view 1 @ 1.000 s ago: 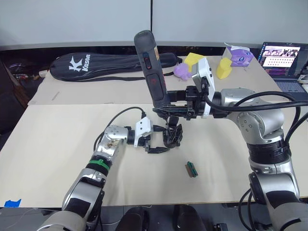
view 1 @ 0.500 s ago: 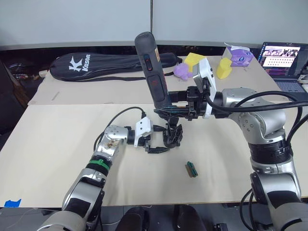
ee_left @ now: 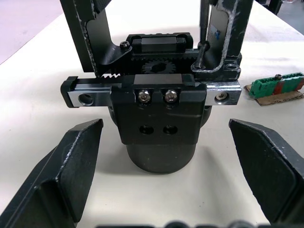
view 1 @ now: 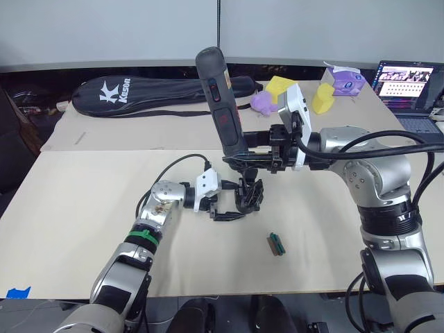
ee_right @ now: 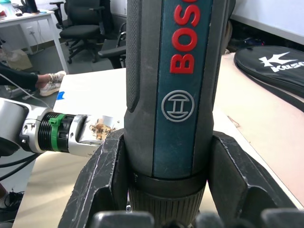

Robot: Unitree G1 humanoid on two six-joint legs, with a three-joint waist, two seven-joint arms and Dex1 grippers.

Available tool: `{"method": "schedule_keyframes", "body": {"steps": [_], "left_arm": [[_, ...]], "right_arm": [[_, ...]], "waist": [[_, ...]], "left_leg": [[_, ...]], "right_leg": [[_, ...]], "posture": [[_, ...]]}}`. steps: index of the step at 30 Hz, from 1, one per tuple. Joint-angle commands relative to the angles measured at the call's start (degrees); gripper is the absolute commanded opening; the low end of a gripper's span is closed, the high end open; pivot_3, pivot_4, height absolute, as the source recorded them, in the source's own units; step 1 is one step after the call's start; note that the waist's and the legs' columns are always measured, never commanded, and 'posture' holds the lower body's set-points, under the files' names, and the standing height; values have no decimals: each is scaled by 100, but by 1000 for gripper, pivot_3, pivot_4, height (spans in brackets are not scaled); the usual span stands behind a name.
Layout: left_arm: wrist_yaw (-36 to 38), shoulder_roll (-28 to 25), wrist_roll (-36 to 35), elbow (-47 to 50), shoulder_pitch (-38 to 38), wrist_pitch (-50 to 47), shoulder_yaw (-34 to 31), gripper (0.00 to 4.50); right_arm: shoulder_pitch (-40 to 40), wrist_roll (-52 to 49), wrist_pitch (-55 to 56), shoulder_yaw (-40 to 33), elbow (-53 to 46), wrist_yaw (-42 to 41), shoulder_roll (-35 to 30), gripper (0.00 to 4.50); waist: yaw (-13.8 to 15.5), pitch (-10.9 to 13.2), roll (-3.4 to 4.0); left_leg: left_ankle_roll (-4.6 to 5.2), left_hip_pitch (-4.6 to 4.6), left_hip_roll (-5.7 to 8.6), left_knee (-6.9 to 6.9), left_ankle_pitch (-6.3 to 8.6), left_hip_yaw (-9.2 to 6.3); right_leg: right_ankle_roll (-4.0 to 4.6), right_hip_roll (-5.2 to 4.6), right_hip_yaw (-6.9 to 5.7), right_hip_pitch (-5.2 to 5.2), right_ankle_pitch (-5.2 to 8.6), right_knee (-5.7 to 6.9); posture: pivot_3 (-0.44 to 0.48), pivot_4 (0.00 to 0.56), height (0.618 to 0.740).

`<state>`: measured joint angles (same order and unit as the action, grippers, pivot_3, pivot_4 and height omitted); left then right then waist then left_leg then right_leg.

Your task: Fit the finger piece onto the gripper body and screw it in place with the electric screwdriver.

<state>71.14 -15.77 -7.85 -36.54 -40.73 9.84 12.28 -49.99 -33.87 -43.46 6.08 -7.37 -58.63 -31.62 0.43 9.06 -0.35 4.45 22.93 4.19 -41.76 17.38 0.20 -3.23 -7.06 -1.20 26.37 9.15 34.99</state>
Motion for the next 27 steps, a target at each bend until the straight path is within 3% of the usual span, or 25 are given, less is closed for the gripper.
{"method": "schedule_keyframes", "body": {"steps": [1,27], "left_arm": [[-26,24,-8,181,-17,121,-27,4500],[-78,44,2,193,-3,124,-19,4500]], "right_arm": [[-206,-44,195,-174,-167,-34,8,1920],[-137,85,278,-185,-200,39,204,1920]], "waist": [[-1,0,0],[-3,0,0]], "left_leg": [[0,0,0,0,0,0],[-1,0,0,0,0,0]], "right_leg": [[0,0,0,0,0,0],[0,0,-2,0,0,0]], "posture": [[0,150,723],[0,150,723]]}}
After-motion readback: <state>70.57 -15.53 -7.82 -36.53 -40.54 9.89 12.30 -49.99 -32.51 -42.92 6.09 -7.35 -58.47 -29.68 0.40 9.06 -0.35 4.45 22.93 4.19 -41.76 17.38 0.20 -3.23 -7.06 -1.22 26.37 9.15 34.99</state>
